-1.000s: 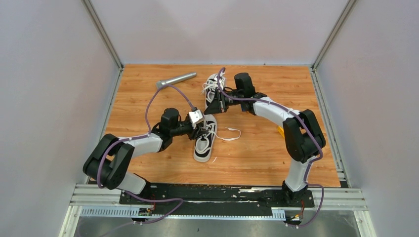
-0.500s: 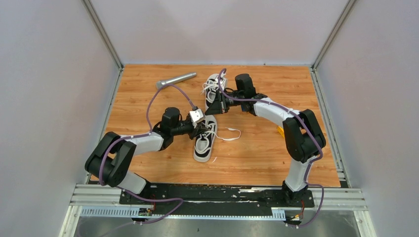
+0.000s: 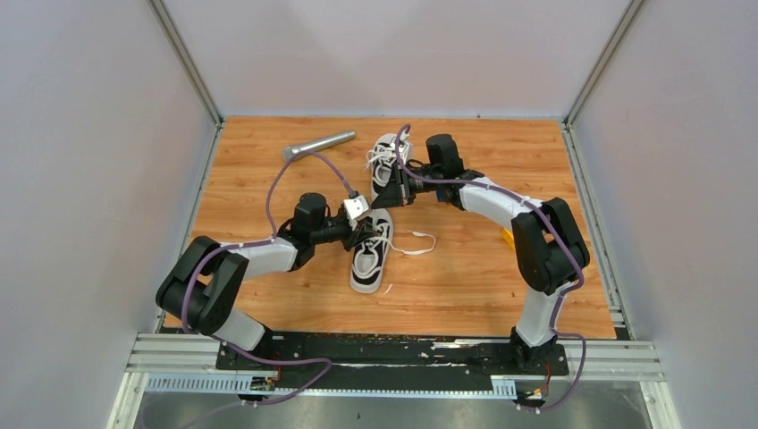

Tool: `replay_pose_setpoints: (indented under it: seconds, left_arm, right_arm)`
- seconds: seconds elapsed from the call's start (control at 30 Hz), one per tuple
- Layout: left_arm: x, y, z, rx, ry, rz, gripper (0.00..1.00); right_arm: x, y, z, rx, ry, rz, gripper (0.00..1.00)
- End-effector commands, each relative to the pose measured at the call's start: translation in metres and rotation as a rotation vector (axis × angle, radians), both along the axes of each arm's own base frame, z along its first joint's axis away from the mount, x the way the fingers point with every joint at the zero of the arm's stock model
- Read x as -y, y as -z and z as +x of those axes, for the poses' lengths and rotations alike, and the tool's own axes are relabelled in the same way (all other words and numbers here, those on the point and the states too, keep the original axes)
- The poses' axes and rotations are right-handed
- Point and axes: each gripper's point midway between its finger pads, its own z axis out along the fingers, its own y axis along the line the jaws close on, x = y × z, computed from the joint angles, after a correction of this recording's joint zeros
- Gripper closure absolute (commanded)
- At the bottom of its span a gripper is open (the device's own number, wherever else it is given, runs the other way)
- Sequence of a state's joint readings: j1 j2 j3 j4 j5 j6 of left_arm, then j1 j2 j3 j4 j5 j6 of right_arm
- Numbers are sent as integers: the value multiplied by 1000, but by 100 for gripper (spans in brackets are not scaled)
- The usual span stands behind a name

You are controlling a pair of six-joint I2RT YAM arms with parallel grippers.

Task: Tie the shoes
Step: Wrap the shoelace around the shoelace.

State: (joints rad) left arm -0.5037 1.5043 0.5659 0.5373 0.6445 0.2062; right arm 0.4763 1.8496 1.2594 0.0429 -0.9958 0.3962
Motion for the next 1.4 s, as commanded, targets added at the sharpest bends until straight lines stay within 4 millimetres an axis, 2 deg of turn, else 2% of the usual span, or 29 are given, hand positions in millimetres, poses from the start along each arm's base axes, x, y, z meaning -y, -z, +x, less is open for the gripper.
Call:
replay_pose_setpoints:
  seconds: [0.0,0.37,0.43,0.5,0.53,0.6,0.63,0.73,0.8,0.87,0.97,1.03,1.1,1.2,1.27,1.3,1.37]
  left_arm:
    - [9,-22,13,54,-8,-45,76]
    - [8,-22,15,41,-27,-48,76]
    - [8,-21,15,40,-28,-45,80]
    - [7,-20,14,39,-25,-42,89]
    - [7,-19,14,38,-24,-40,93]
    - [6,-18,13,39,-24,-37,95]
    - [6,-17,13,40,-24,-33,97]
    - [2,-13,11,22,-25,-24,99]
    - [-2,-7,8,-2,-24,-11,99]
    - [-7,0,5,-26,-28,-1,99]
    - [-13,8,2,-52,-30,12,99]
    - [-16,11,0,-70,-31,15,100]
    - [-17,12,0,-87,-31,15,100]
    - [-18,11,3,-89,-37,15,100]
    - [-16,11,4,-91,-31,11,100]
    - [-15,9,6,-90,-30,5,100]
    - [-13,9,9,-86,-32,0,100]
  right_arm:
    - [-1,-16,6,43,12,31,100]
    - [0,-13,8,39,14,28,100]
    - [0,-13,8,39,11,29,100]
    - [1,-12,9,46,14,25,100]
    - [2,-11,10,53,18,18,97]
    - [10,-6,14,78,31,-14,79]
    - [18,-3,16,90,37,-35,74]
    - [47,-3,23,179,44,-104,61]
    - [72,2,29,268,51,-182,56]
    - [97,14,34,344,71,-294,51]
    - [121,35,27,416,57,-402,49]
    - [128,48,18,430,28,-437,47]
    - [135,70,15,415,21,-501,50]
    - [142,93,24,380,39,-579,54]
    - [143,104,32,387,37,-623,53]
    - [144,117,37,401,21,-670,52]
    - [142,122,38,411,3,-692,52]
